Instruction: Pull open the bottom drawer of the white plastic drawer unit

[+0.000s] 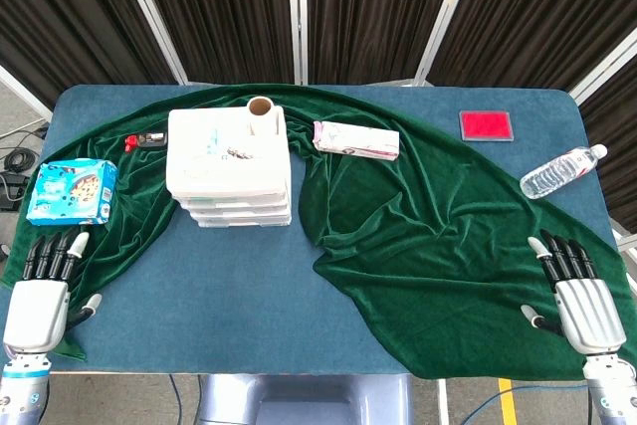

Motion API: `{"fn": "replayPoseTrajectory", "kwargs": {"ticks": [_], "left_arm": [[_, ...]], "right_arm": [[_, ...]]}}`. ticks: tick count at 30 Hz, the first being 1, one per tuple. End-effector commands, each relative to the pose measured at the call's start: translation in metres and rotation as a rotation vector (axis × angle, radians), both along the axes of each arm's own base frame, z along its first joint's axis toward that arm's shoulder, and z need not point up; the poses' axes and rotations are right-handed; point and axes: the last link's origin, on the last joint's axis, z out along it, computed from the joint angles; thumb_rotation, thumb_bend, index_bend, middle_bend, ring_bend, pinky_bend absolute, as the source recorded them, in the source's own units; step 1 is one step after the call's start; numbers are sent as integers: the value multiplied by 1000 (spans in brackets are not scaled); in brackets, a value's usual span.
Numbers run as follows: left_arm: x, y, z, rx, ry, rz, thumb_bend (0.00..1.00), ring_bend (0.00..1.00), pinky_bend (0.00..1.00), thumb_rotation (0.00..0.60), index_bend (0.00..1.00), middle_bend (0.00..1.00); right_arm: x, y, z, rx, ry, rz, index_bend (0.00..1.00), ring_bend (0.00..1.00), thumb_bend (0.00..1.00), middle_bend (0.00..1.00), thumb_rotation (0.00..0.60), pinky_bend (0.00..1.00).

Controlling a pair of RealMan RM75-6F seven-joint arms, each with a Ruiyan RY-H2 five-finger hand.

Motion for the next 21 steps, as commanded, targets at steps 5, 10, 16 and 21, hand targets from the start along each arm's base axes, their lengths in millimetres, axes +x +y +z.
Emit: {"fn": "replayPoseTrajectory", "kwargs": {"ticks": [5,10,16,21], "left_arm": [[1,-1,0,-10,-8,3,192,0,0,600,0,0],[2,-1,-1,-20,-20,6,192,0,0,600,0,0],[0,1,-3,-47,-19,22,192,0,0,600,0,0],[4,1,-7,-60,-55,24,206,0,0,600,0,0]], "right_arm": [[0,1,-1,4,2,2,32,0,62,0,600,0],[1,1,-2,5,2,2,32,0,62,0,600,0],[0,0,-3,9,3,-7,32,0,62,0,600,0],[0,2,0,6,-3,-5,32,0,62,0,600,0]]}}
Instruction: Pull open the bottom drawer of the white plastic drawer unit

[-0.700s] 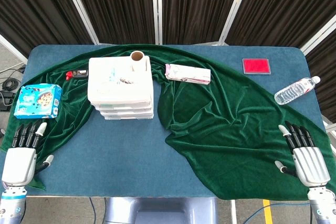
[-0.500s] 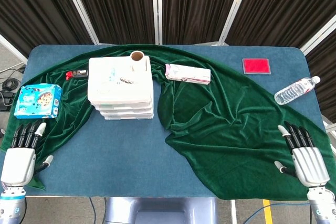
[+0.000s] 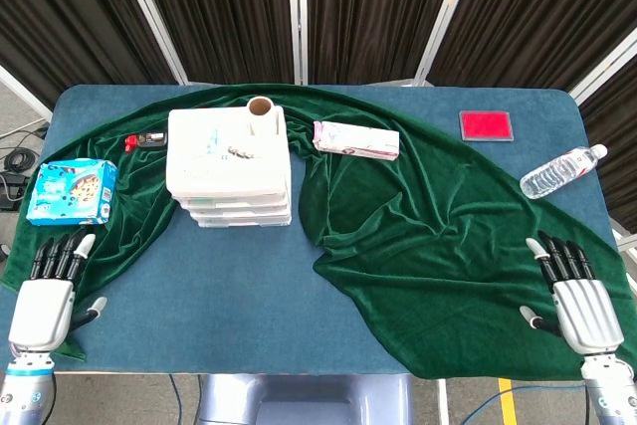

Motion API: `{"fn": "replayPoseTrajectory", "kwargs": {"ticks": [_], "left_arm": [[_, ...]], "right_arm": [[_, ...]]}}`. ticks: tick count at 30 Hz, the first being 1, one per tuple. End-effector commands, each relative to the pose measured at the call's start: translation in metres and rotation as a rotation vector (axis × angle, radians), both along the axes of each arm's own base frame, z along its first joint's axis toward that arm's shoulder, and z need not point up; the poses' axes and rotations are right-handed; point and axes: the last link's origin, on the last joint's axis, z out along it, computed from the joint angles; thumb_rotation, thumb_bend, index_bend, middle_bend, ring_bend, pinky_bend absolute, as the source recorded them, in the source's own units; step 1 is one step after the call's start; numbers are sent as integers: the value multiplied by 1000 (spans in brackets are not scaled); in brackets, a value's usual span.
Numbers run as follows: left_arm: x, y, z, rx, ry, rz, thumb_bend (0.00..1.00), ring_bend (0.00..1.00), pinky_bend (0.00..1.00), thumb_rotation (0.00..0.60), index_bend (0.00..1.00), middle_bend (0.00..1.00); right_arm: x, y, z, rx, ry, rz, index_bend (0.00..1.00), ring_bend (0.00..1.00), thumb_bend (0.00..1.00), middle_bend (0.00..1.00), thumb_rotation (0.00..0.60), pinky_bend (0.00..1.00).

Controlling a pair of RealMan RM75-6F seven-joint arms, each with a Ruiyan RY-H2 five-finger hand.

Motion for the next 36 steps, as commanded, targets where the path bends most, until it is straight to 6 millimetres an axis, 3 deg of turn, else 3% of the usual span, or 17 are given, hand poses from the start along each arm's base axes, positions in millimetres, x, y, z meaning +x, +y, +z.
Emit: {"fn": "replayPoseTrajectory", "kwargs": {"ticks": [1,3,5,6,7,10,13,16,23,36], "left_arm": [[2,0,-2,2,-31,1,215,0,0,600,0,0],[4,1,-4,6,-53,6,231,0,1,600,0,0],[6,3,-6,7,-69,14,249,35,76,600,0,28],[7,4,-9,5,-88,18,268,130,186,600,0,121],[11,6,-12,0,-122,18,293,282,330,600,0,277],[26,16,-28,-101,-315,54,368,623,584,600,0,663],[34,24,-39,-170,-398,73,459,742,710,600,0,798],[45,34,-57,-280,-498,115,536,790,768,600,0,849],[64,56,-85,-445,-691,226,643,828,794,600,0,886],[87,94,-126,-570,-801,340,657,829,794,600,0,887]], "right_arm": [[0,1,1,-2,-5,0,32,0,62,0,600,0],[0,1,3,-6,-11,0,32,0,62,0,600,0],[0,0,3,-7,-15,-1,32,0,62,0,600,0],[0,0,3,-6,-16,-2,32,0,62,0,600,0],[0,1,3,-5,-17,-3,32,0,62,0,600,0],[1,1,4,0,-19,-2,32,0,62,0,600,0],[1,2,4,1,-23,-2,32,0,62,0,600,0],[2,2,6,0,-30,0,32,0,62,0,600,0],[1,2,10,-2,-47,1,32,0,62,0,600,0],[0,2,16,-2,-74,-2,32,0,62,0,600,0]]}}
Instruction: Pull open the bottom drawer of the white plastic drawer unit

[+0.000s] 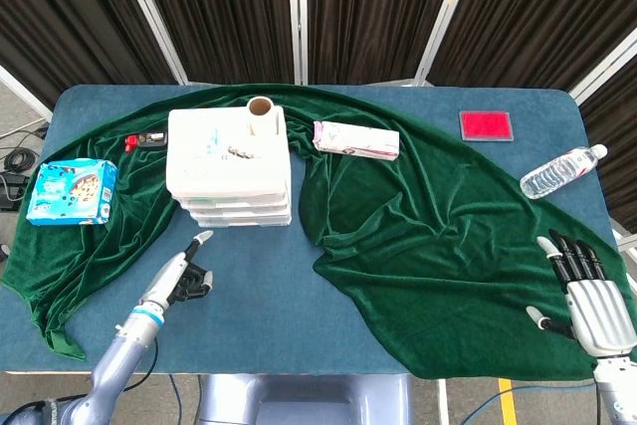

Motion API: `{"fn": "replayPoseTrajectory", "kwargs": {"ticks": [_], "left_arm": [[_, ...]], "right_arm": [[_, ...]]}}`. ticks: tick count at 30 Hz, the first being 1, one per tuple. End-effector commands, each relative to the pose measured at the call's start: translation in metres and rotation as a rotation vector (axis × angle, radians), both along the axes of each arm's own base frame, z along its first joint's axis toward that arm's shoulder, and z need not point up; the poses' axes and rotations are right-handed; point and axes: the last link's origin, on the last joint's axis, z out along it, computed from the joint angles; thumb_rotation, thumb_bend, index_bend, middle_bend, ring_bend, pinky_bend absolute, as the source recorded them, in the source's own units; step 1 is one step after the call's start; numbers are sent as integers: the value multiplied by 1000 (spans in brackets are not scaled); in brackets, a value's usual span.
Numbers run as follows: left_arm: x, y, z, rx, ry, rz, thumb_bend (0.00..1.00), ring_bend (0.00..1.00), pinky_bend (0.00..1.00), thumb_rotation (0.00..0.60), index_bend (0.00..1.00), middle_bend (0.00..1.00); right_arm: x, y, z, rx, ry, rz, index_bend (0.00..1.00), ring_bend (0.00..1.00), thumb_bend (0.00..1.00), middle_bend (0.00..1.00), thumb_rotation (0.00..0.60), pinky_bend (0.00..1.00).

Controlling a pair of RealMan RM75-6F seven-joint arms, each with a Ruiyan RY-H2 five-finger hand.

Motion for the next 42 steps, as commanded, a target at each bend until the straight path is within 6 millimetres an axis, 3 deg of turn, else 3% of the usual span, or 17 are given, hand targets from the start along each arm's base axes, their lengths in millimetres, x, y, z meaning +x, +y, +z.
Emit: {"fn": "replayPoseTrajectory", "kwargs": {"ticks": [1,13,23,42], "left_arm": [[8,11,-10,-27,-26,14,657,829,794,600,0,887],[23,35,-38,-91,-76,80,657,829,794,600,0,887],[30,50,-48,-94,-71,94,658,829,794,600,0,888],[41,53,-67,-124,-158,133,658,829,794,600,0,888]], "right_arm": [[-1,0,1,-2,-4,-2,32,0,62,0,600,0],[0,0,3,0,-11,2,32,0,62,0,600,0],[-1,-1,5,3,-23,1,32,0,62,0,600,0],[-1,0,4,11,-23,1,33,0,61,0,600,0]]}}
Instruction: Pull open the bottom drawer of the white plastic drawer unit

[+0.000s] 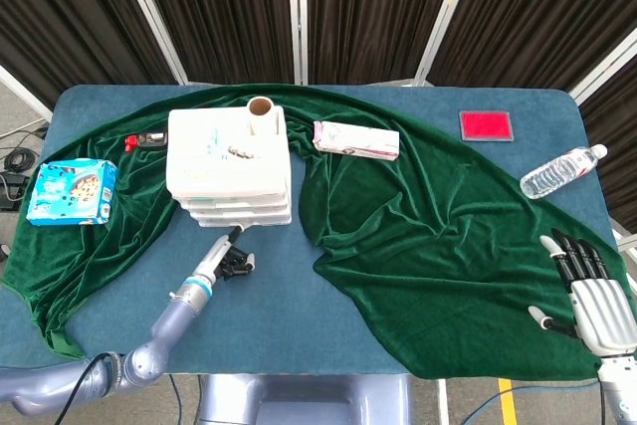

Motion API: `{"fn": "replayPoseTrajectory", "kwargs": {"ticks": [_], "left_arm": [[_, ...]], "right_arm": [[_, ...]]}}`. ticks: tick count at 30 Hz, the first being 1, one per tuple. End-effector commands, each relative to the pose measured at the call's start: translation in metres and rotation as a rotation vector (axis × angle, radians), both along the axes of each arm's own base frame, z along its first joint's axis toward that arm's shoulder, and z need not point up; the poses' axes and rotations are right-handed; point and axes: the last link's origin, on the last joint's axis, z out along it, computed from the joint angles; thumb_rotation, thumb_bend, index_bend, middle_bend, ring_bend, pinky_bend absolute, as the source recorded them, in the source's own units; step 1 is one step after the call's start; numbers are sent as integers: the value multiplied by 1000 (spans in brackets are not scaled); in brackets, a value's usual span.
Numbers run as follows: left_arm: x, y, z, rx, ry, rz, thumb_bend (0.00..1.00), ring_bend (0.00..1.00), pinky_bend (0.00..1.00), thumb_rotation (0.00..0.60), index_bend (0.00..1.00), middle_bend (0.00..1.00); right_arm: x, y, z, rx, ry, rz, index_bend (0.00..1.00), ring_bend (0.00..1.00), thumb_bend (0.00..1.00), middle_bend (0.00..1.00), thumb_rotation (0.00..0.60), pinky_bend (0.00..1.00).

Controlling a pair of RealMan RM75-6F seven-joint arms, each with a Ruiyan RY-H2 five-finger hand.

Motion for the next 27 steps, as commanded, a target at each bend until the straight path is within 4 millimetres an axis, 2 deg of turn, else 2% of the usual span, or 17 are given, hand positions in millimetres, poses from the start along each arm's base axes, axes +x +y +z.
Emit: {"fn": "replayPoseTrajectory", "kwargs": {"ticks": [1,8,19,27], "left_arm": [[1,0,-4,0,-30,13,658,829,794,600,0,888],[3,2,-5,-4,-76,17,659,829,794,600,2,887],[3,-1,-7,-22,-94,-10,663,829,794,600,130,887],[3,-6,-7,-33,-96,-25,663,829,794,600,148,887]], "right_arm": [[0,0,0,1,0,1,33,0,61,0,600,0],[0,0,-1,4,2,0,33,0,61,0,600,0],[0,0,-2,5,5,-2,36,0,61,0,600,0],[0,0,-1,2,5,-3,36,0,61,0,600,0]]}}
